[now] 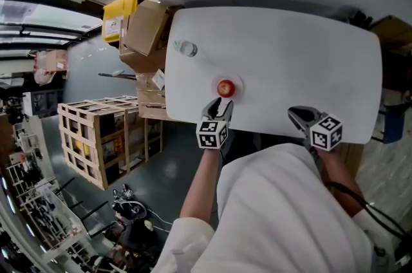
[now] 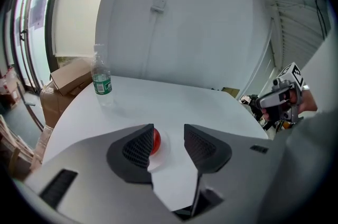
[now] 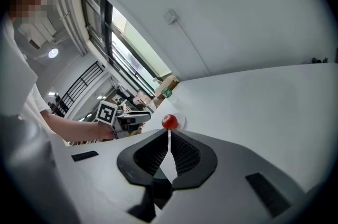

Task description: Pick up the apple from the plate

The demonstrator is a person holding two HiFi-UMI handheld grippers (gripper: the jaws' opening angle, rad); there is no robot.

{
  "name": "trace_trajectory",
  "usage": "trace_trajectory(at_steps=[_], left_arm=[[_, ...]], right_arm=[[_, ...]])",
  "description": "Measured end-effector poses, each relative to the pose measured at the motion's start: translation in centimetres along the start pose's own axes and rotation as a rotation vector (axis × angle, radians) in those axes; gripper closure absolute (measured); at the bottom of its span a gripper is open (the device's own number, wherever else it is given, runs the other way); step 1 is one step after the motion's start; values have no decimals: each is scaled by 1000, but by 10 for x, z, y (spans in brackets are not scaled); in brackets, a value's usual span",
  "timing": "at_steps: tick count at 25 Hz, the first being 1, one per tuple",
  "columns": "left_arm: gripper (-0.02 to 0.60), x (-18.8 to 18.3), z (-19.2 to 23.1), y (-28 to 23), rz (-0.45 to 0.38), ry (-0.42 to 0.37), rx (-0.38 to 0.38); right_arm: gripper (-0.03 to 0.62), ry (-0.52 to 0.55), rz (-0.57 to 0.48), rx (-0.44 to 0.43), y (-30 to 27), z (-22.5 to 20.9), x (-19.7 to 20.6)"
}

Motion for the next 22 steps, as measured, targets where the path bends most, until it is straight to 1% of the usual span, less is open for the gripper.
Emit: trace_trajectory(at_steps=[3, 7, 12, 17, 21, 22], left_arm=[[376, -2, 5, -13, 25, -5, -12], [374, -3, 12, -28, 50, 4, -7], [310, 4, 19, -51, 120, -52, -19], [274, 9, 26, -70, 160, -64, -13], [219, 15, 32, -85, 192, -75, -17], [216, 16, 32, -88, 201, -76, -15]], right_arm=[[556, -18, -12, 9, -2, -1, 0], [556, -29, -16, 38, -5, 1, 1], [556, -70, -57, 97, -4, 8, -2], [556, -91, -68, 147, -9, 19, -1], [556, -110, -80, 189, -5, 26, 1], [556, -112, -81, 199, -3, 27, 1]])
Point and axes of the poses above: the fingertips, and each gripper's own axes: y backward along the fingers, z to its left, x out of its underside, the point moved 8 cm from there along y, backward along the fingers, and after that the axes turned 11 degrees about -x, right-handed, at the moved point
